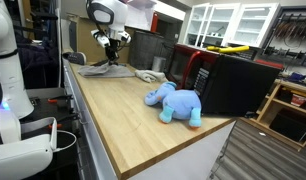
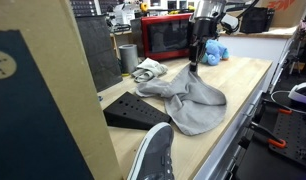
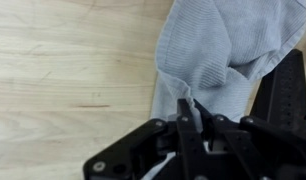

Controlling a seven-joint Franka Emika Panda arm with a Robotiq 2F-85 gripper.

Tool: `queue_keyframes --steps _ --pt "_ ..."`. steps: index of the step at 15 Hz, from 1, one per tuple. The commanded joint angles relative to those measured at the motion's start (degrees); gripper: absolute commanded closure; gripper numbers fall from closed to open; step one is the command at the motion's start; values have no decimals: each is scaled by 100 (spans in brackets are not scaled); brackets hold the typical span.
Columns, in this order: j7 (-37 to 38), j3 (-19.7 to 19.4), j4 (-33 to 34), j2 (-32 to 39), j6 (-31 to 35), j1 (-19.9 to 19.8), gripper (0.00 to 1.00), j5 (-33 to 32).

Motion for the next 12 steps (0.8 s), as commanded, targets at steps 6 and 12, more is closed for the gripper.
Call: queue_keyframes --steps 6,12 --pt "625 -661 -242 -558 28 -622 98 -1074" --pt "1193 -957 -400 -644 150 -1045 98 -1357"
